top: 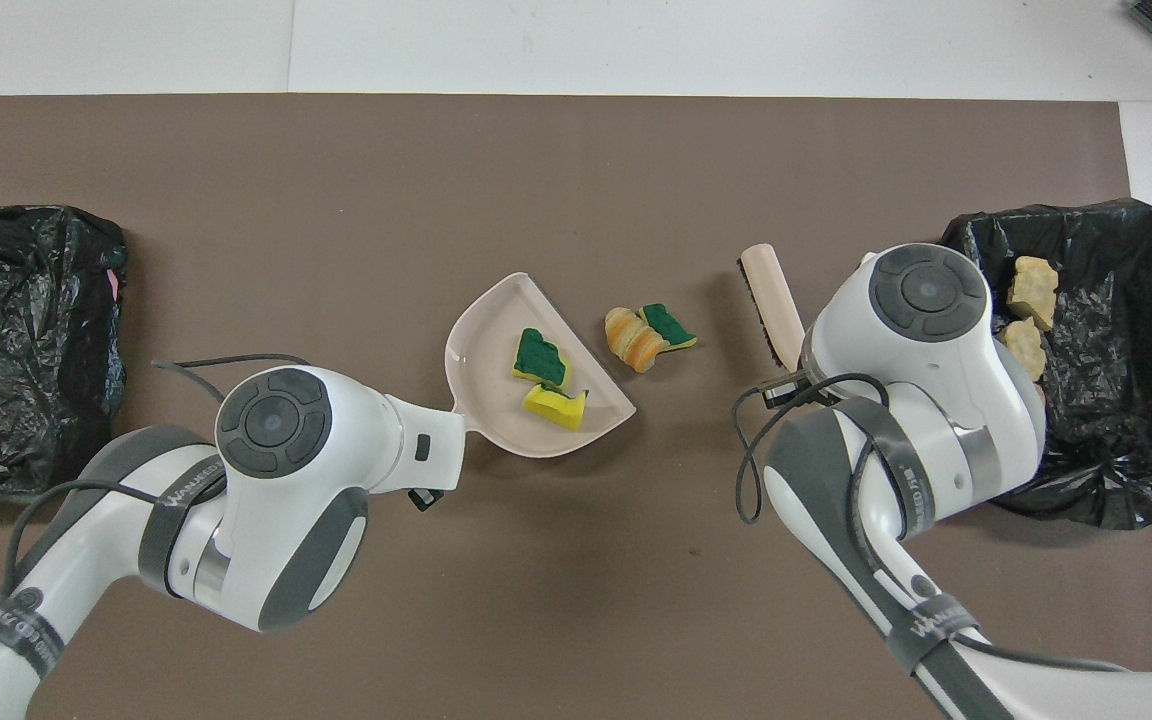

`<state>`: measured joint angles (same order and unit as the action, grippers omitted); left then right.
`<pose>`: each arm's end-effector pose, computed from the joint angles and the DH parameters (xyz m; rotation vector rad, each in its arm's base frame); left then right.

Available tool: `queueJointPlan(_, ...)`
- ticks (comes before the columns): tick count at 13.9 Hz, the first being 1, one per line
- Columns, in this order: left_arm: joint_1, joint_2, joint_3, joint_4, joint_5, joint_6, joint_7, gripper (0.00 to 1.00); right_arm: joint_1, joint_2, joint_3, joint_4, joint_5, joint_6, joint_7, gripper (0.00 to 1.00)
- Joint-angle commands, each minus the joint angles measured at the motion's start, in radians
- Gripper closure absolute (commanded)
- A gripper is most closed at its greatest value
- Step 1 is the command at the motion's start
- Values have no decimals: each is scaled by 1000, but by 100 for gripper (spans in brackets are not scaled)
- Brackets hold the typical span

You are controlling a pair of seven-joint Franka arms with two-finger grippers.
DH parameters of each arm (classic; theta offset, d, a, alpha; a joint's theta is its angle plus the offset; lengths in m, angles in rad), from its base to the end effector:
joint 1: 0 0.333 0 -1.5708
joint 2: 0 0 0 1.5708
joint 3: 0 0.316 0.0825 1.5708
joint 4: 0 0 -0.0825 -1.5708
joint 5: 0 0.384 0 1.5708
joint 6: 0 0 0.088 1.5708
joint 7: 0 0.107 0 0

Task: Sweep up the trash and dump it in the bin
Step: 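Brush the bread crust and sponge into the dustpan with the right gripper, then brush the remaining yellow sponge piece into the dustpan with the right gripper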

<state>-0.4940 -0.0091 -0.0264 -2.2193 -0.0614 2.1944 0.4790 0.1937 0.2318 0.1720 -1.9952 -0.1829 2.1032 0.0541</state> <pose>0.4530 -0.2621 0.3785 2.7408 -1.4324 -0.0260 0.5476 0.1974 0.3378 2.9406 0.6142 -0.1389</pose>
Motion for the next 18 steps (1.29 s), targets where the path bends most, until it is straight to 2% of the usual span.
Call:
queueJointPlan(1,-14,-25,11,-22,-11,-15,-13,100,56,15,8,6,-6,28,-23,100)
queueJointPlan(3,-14,-31,10,-36,-11,-16,-30,100,85,14,33,9,66,29,-31,100)
queueJointPlan(5,-14,-31,10,-36,-11,-15,-33,100,90,14,52,13,268,29,-71,100)
queueJointPlan(7,-12,-29,11,-36,-11,-2,-40,100,105,9,84,19,362,29,-91,100)
queueJointPlan(10,-3,-19,13,-30,-11,59,-60,100,96,0,96,50,364,-20,-85,100)
queueJointPlan(13,23,-12,13,-28,-11,102,-69,100,73,-83,84,47,344,-121,33,100)
queueJointPlan(15,25,-15,13,-25,-11,120,-83,100,40,-158,83,41,338,-163,46,100)
queueJointPlan(18,45,-29,13,-22,-14,123,-89,100,56,-218,92,39,206,-215,169,100)
